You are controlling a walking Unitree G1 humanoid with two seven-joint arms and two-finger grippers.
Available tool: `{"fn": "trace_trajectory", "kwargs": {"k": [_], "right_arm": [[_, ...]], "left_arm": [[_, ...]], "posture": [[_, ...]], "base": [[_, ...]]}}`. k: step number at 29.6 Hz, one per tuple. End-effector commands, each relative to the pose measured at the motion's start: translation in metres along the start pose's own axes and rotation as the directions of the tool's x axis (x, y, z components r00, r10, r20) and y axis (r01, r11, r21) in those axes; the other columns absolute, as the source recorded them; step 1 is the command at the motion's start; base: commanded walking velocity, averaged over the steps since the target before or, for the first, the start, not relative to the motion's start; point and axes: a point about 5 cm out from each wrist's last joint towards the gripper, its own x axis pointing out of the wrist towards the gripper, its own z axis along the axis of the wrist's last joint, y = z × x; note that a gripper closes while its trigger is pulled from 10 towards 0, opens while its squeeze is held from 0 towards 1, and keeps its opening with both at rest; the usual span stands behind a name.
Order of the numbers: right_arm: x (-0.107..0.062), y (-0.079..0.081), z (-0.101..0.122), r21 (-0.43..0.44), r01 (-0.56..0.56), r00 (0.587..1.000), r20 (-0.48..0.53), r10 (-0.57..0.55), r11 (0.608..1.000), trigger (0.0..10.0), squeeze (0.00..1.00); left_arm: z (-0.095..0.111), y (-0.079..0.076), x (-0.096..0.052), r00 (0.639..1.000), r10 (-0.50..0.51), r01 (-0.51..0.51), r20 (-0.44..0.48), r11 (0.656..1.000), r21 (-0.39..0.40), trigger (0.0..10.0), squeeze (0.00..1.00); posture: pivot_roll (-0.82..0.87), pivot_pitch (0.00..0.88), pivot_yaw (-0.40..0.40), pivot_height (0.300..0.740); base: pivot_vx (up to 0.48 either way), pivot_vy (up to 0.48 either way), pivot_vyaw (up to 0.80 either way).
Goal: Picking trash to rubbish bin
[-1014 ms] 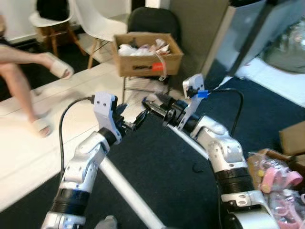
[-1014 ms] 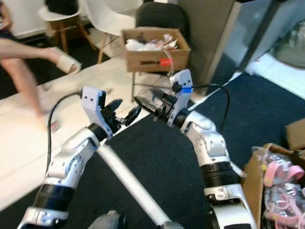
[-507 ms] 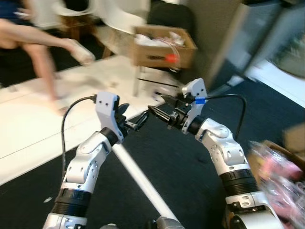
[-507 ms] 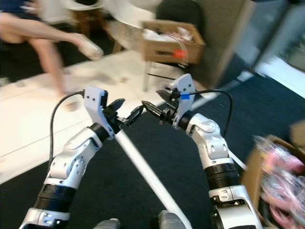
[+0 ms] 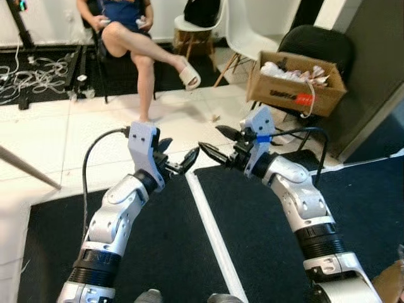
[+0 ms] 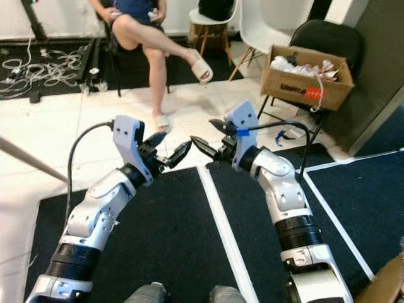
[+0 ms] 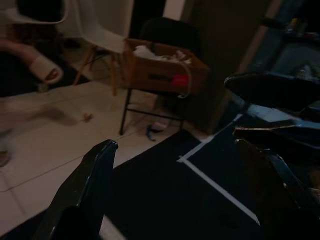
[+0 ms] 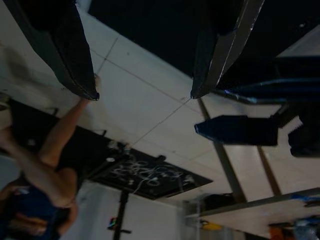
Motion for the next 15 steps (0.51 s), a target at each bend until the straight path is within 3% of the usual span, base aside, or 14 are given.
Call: {"fn": "trace_trajectory", "kwargs": {"k": [1,5,10,15], "right_arm": [[-0.0029,-0.0018,-0.0045,-0.008,0.010,1.000,-0.016,-0.010,1.000,10.0,0.00],[-0.0039,-0.0039,-0.0059,0.056,0.026,1.000,0.013,-0.027,0.998,10.0,0.00],[-0.0038,-0.0040,-0.0059,0.053,0.025,1.000,0.017,-0.026,0.998,10.0,0.00],[-0.0023,-0.0027,-0.0061,0.045,0.013,1.000,0.021,-0.014,0.999,10.0,0.00]], "left_arm": [[-0.0006,-0.0020,0.0023,1.000,-0.016,0.016,-0.003,1.000,0.005,10.0,0.00],[0.0003,-0.0030,0.0032,0.999,-0.034,0.034,0.005,0.999,0.008,10.0,0.00],[0.0013,-0.0039,0.0043,0.999,-0.049,0.048,0.012,0.999,0.012,10.0,0.00],[0.0056,-0.0024,0.0081,0.998,-0.055,0.052,0.036,0.996,0.073,10.0,0.00]], "posture": [[-0.03,0.000,-0.061,0.740],[-0.04,0.000,-0.064,0.740],[-0.04,0.000,-0.069,0.740],[-0.04,0.000,-0.071,0.740]], "base": [[0.000,0.000,0.78],[0.000,0.000,0.77],[0.000,0.000,0.77],[0.000,0.000,0.77]]}}
